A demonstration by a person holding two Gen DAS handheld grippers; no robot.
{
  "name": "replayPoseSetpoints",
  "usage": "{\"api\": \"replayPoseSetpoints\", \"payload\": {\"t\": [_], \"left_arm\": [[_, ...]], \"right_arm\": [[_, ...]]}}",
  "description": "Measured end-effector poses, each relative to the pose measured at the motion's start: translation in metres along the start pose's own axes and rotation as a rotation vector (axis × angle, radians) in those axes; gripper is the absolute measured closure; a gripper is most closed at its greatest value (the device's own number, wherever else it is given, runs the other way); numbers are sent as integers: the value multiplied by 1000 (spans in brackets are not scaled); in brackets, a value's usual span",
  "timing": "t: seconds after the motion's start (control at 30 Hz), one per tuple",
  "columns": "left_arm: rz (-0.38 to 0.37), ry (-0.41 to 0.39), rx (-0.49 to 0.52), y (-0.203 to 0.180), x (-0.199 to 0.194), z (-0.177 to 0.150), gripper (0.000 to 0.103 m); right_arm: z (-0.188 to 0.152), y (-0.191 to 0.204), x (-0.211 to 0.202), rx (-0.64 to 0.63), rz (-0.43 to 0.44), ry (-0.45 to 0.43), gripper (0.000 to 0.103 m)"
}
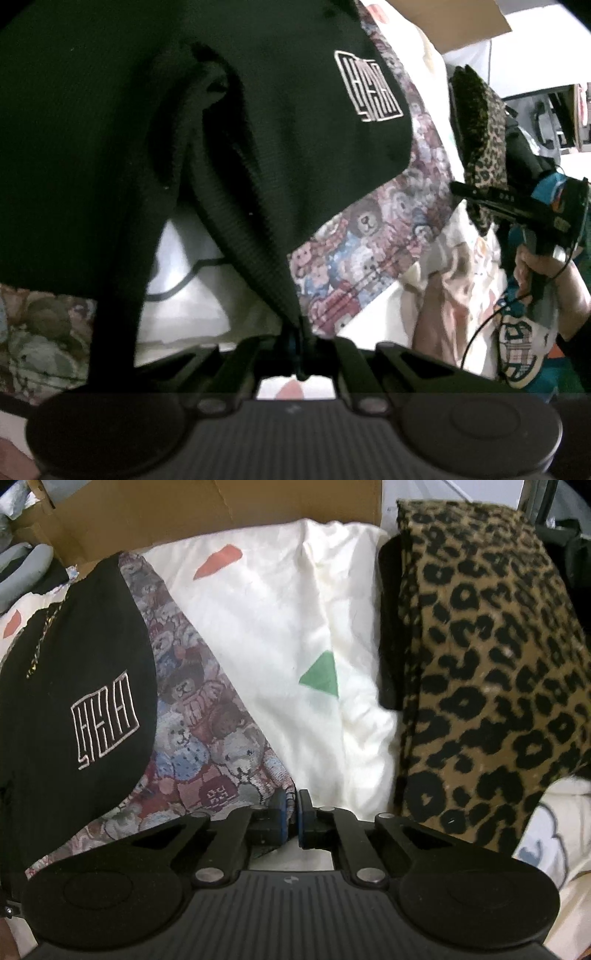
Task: Fold clothes
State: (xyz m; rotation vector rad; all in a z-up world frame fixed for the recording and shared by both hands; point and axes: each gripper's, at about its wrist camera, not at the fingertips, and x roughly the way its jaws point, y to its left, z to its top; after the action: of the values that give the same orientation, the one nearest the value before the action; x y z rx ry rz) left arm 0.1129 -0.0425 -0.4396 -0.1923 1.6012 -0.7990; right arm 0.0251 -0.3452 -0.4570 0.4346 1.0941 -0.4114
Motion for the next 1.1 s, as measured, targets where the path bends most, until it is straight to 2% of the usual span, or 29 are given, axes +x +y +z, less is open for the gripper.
{"api": "replayPoseSetpoints", "payload": {"t": [0.4, 0.57, 0.77, 0.83, 0.93, 0.97, 1.0, 1.03, 1.07, 1.1], "left_arm": [[-92, 2, 13, -16, 1, 10, 102], [-112, 5, 46, -25, 7, 12, 102], [-142, -13, 28, -22, 21, 14, 102], [-125, 1, 29, -22, 27, 13, 102], [-104, 43, 13, -19, 34, 12, 99], [-108, 63, 7, -18, 34, 12, 93], [-110, 59, 19, -18, 30, 12, 77], [-112, 48, 36, -20, 23, 12, 70], [-114, 38, 52, -21, 17, 12, 49], [-117, 28, 69, -22, 11, 12, 40]], "right_arm": [[27, -2, -36, -52, -50, -86, 100], [31, -4, -42, -66, -68, -90, 100], [27, -10, -26, -57, -92, -88, 100], [29, -8, -23, -77, -106, -93, 100], [29, -11, -6, -81, -115, -31, 99], [28, -14, 0, -64, -116, -1, 98], [27, -16, 4, -51, -123, 22, 96], [27, -17, 3, -43, -125, 24, 96], [27, -17, 1, -36, -125, 17, 91], [27, -16, -2, -35, -117, 7, 82]]}}
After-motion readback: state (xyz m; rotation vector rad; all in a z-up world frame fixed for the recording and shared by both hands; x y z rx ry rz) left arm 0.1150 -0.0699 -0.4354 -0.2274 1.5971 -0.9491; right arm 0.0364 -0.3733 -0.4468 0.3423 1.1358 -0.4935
